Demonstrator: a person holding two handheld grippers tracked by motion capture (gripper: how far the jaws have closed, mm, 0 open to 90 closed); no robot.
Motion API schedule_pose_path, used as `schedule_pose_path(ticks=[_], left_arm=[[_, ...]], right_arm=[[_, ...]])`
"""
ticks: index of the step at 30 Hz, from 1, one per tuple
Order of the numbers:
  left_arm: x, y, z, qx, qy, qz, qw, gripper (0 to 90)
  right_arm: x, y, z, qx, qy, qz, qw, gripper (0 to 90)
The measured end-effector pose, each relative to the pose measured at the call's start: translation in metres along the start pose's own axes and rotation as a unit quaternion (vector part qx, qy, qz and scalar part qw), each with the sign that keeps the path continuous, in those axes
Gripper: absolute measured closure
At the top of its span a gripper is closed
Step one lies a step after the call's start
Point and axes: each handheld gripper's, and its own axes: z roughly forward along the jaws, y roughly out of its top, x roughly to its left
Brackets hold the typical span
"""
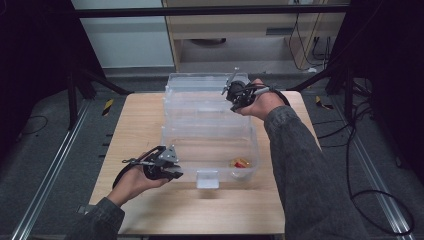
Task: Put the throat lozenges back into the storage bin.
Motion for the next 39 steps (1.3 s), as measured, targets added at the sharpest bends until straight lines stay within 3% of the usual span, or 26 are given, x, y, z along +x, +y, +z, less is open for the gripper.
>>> schedule_pose_path(ticks=[25, 39], left_arm=[[-0.005, -0.001, 0.0, -0.001, 0.004, -0.008, 1.0, 70.4], [-0.006, 0.0, 0.0, -0.006, 0.005, -0.015, 0.9999, 69.9]], right_arm=[[0.014, -0.003, -0.015, -0.005, 0.006, -0.004, 1.0, 79.8], [0.013, 0.006, -0.01, -0.006, 0.005, -0.005, 1.0, 81.5]])
